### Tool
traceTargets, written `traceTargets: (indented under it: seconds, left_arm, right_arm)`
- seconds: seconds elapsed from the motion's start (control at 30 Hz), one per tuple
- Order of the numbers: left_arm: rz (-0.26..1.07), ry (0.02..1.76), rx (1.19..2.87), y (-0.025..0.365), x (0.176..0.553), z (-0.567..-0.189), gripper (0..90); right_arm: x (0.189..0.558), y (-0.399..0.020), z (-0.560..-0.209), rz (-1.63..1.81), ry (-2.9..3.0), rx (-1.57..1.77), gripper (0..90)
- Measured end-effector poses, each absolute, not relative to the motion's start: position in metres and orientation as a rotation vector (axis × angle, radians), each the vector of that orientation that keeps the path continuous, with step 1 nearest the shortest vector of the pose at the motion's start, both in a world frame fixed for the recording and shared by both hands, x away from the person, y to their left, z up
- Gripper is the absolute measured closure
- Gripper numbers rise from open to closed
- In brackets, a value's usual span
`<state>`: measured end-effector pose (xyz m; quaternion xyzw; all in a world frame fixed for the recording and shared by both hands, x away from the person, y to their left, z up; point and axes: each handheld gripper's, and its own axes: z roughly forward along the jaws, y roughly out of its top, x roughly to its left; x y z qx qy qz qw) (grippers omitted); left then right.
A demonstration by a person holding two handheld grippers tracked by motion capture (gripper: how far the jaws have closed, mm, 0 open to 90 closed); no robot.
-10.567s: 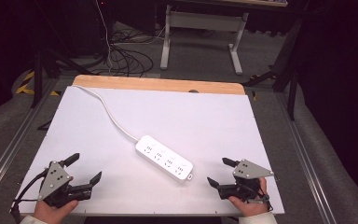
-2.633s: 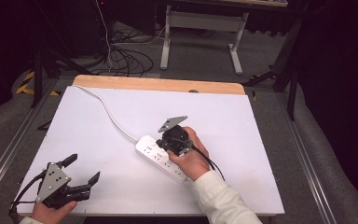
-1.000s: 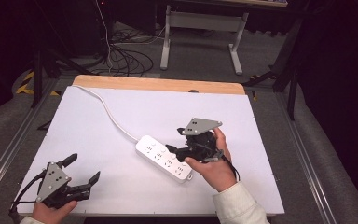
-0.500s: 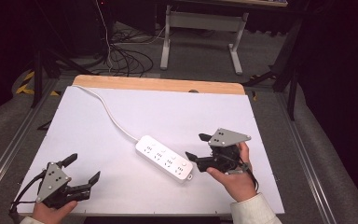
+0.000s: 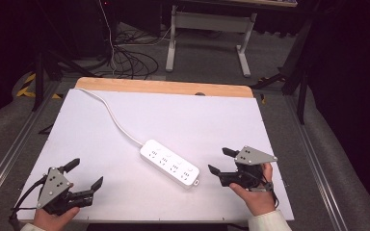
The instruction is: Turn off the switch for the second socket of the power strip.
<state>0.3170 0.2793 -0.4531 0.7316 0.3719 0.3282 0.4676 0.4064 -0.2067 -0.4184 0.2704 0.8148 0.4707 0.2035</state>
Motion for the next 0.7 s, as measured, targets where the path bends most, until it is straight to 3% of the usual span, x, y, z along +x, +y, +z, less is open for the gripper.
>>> traceTargets:
  seconds: [0.7]
  left_arm:
    - [0.758,0.91,1.777,0.281,0.318,-0.452,8.8]
  right_arm:
    - [0.398,-0.243,-0.475,1.337,2.303,0.836,19.8]
